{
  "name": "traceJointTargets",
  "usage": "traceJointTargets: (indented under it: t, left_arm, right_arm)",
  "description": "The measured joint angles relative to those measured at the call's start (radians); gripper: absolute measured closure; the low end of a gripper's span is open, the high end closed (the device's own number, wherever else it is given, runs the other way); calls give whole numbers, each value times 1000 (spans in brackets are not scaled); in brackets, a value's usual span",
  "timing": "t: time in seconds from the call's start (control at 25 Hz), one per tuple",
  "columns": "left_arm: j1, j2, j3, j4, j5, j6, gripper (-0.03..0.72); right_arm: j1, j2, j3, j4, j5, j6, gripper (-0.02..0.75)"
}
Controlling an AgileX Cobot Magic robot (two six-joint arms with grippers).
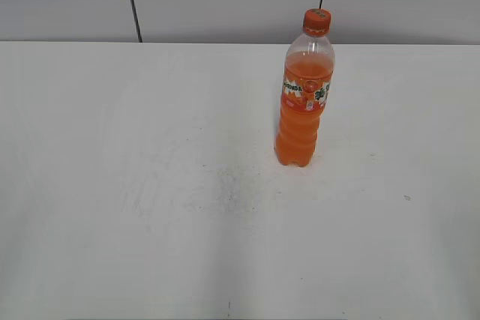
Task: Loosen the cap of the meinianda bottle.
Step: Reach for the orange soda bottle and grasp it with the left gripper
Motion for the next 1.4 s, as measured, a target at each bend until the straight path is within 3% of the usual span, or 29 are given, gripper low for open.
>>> traceJointTargets:
  t: [1.4]
  left_arm:
    - [0, 0, 0, 0, 0, 0, 169]
  right_arm:
    - [0, 0, 0, 0, 0, 0, 213]
